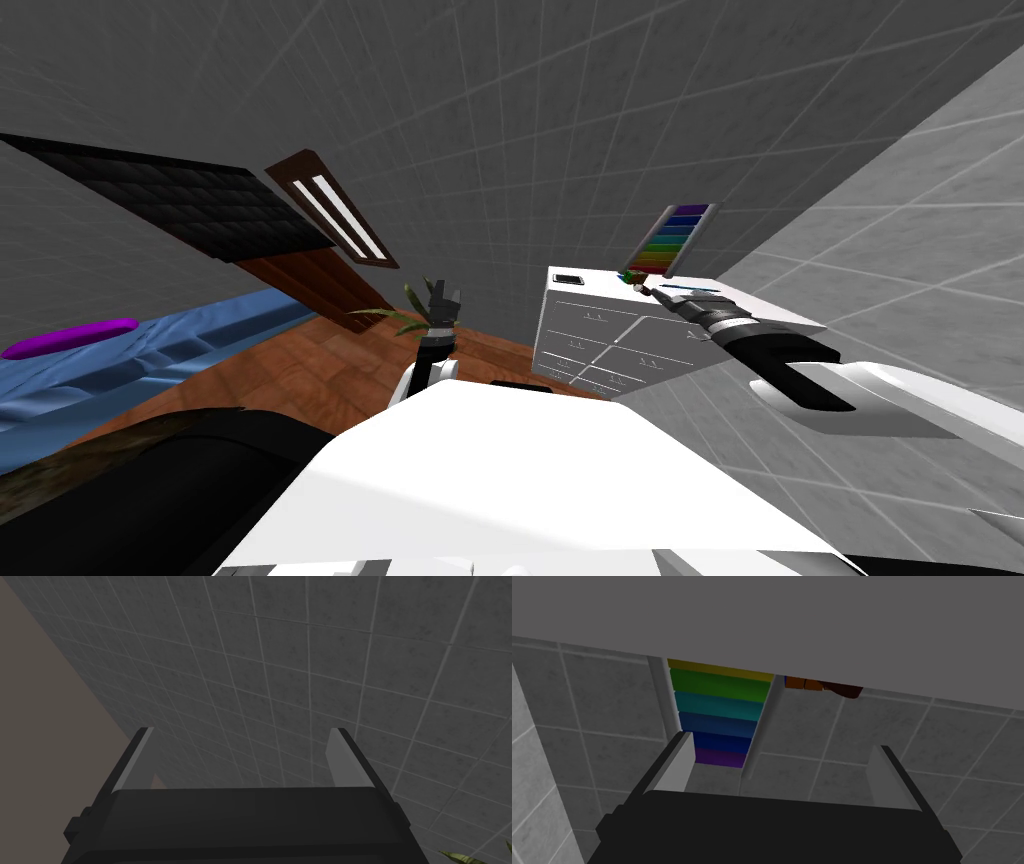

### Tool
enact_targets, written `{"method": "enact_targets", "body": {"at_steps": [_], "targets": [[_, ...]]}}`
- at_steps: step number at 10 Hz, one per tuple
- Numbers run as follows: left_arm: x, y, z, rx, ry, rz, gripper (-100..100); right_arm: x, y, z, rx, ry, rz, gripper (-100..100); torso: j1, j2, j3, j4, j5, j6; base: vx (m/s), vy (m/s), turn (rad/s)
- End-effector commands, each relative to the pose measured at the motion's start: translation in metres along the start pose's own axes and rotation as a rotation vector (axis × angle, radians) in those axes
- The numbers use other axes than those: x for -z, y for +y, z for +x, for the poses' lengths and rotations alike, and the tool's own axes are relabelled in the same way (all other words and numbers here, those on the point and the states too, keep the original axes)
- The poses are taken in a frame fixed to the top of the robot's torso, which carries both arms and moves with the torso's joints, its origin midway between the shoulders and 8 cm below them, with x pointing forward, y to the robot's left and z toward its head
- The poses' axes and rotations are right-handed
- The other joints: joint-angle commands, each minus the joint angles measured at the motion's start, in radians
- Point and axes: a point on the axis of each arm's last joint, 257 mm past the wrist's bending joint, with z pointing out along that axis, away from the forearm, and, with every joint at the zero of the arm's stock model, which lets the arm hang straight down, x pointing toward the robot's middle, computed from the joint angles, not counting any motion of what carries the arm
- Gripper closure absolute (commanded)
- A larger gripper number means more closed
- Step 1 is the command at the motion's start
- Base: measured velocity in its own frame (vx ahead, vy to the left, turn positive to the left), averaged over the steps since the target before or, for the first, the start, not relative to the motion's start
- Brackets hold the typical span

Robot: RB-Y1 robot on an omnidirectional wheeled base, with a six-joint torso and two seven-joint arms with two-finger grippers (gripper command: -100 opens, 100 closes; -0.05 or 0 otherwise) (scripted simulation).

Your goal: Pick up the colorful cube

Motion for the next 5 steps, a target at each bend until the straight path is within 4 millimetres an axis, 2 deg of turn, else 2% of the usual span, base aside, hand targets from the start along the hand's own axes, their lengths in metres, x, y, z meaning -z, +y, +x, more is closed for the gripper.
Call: {"method": "enact_targets", "body": {"at_steps": [1, 2, 5], "targets": [[0.0, 0.0, 0.0, 0.0, 0.0, 0.0, 0, -0.002, -0.015, 0.004, 0.064, 0.032, 0.024, -100, 0.0, 0.0, 0.0, 0.0, 0.0, 0.0, 0.036, 0.078, 0.058], [0.0, 0.0, 0.0, 0.0, 0.0, 0.0, 0, -0.003, -0.013, 0.003, 0.072, 0.032, 0.019, -100, 0.001, -0.001, 0.0, 0.0, 0.0, 0.0, 0.021, 0.043, 0.014], [0.0, 0.0, 0.0, 0.0, 0.0, 0.0, 0, -0.009, -0.034, 0.005, 0.187, 0.077, 0.045, -100, -0.002, 0.0, 0.0, 0.0, 0.0, 0.0, 0.033, 0.04, 0.051]]}}
